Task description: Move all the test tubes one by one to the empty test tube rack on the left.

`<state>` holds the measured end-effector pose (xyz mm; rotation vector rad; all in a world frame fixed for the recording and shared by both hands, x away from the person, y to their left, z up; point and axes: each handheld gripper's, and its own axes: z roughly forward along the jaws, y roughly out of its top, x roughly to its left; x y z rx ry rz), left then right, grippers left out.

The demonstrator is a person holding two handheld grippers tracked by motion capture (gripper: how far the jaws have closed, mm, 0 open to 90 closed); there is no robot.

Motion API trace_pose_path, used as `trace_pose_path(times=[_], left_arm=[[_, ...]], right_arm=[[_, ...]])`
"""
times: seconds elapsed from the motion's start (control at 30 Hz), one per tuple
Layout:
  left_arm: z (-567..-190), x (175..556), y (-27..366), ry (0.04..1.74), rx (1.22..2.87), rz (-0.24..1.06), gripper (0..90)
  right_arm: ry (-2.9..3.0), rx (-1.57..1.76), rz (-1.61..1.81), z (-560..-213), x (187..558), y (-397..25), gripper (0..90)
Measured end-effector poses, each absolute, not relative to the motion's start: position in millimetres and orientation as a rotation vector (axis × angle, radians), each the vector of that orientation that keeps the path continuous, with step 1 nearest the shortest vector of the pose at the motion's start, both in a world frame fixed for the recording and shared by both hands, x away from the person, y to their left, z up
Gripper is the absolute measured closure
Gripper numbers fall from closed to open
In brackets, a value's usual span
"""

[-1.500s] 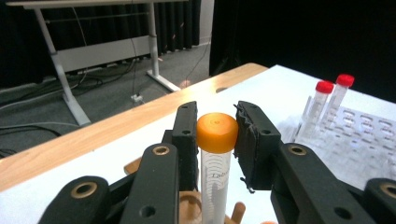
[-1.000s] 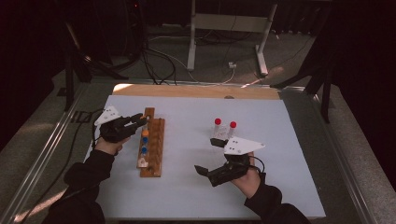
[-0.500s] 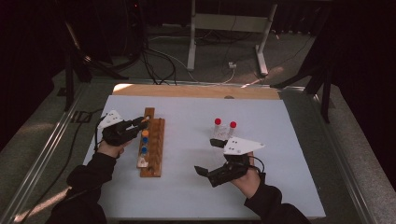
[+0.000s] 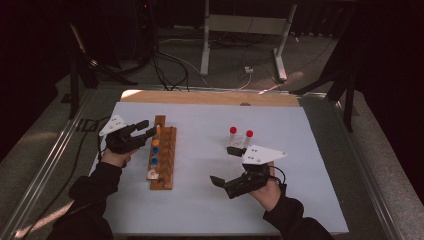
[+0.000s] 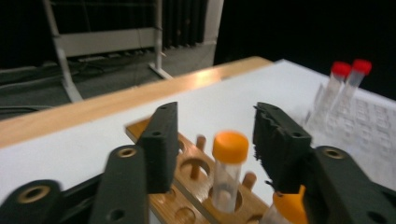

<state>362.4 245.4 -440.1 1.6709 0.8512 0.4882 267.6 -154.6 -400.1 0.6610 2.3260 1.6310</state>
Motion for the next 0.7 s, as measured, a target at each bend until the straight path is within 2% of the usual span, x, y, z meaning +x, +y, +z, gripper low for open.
trace_pose_path(times=[0.07, 0.23, 0.43, 0.7], left_arm=[[-431, 358, 248, 0.850, 1.649, 0.475, 41.4], [-415, 344, 250, 0.816, 1.647, 0.451, 18.1], [-406, 326, 243, 0.739, 1.697, 0.362, 3.6], [-405, 302, 241, 0.686, 1.698, 0.342, 2.2]], right_arm=[[2.312, 0.665, 1.634, -398, 269, -158, 0.0], [2.259, 0.694, 1.628, -388, 276, -172, 0.0], [2.201, 0.739, 1.584, -380, 287, -194, 0.0], [2.163, 0.865, 1.473, -396, 308, -221, 0.0]])
